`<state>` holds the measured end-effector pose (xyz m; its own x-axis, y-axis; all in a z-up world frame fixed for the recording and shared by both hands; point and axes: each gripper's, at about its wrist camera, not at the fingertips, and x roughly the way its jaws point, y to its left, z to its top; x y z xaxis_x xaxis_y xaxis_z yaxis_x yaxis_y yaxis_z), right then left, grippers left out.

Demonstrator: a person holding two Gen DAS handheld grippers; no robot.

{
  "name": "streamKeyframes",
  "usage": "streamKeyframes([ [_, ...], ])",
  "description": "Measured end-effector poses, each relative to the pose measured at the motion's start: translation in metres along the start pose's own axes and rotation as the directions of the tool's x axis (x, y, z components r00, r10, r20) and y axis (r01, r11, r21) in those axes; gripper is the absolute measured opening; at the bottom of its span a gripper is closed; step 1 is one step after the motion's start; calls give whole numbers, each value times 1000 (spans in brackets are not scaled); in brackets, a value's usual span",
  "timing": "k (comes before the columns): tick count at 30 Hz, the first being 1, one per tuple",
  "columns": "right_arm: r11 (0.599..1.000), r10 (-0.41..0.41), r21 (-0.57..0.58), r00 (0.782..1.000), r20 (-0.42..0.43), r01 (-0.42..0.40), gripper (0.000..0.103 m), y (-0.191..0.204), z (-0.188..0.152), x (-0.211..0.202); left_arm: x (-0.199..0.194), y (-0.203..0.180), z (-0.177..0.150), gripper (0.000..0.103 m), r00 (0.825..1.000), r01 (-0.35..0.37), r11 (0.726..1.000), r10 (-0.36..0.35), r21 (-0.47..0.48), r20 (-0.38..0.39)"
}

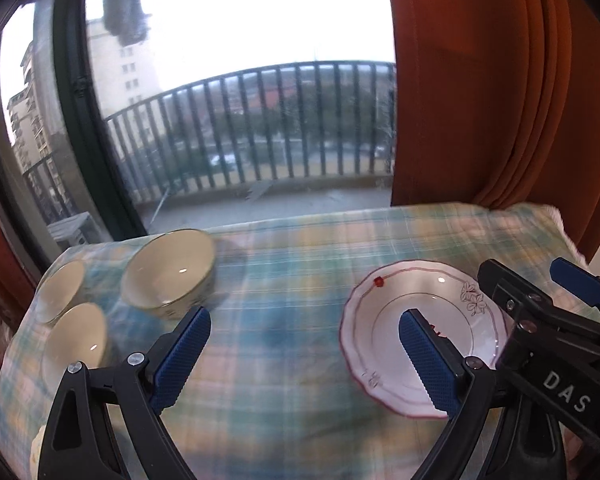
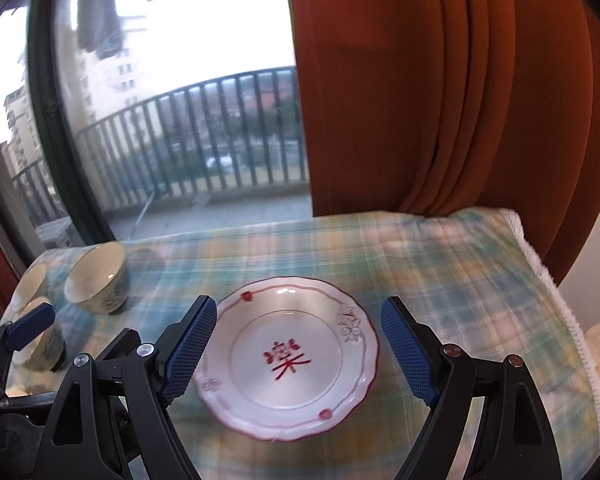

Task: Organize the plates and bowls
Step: 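Move the right gripper to the red-rimmed white dish, then grasp the rim of the red-rimmed white dish with the right gripper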

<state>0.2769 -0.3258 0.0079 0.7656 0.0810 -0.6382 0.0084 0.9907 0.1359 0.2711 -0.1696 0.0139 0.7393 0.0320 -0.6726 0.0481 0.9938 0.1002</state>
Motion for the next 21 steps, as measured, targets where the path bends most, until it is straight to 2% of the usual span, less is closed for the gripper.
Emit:
streamKeyframes([
  [4, 999, -11, 34, 999, -44, 13, 86, -22, -10, 24, 21, -18, -5, 85, 997, 57, 998, -55, 29, -45],
  [7, 998, -22, 51, 997, -74, 25, 86, -33, -14, 39, 39, -28, -7, 85, 992, 97, 995, -95, 26, -83],
  [13, 997, -40, 63, 994, -98, 46, 85, -40, -24, 61, 69, -40, -11, 85, 994, 31, 998, -25, 53, -106],
  [17, 995, -39, 87, 988, -146, 52, 75, -44, -34, 80, 86, -43, -17, 81, 987, 30, 997, -19, 67, -162],
  [20, 995, -44, 78, 981, -187, 59, 65, -43, -39, 91, 97, -42, -23, 73, 973, 67, 997, -56, 42, -225],
  [21, 995, -42, 76, 980, -194, 58, 60, -43, -40, 94, 97, -41, -24, 72, 973, 76, 997, -67, 33, -221],
])
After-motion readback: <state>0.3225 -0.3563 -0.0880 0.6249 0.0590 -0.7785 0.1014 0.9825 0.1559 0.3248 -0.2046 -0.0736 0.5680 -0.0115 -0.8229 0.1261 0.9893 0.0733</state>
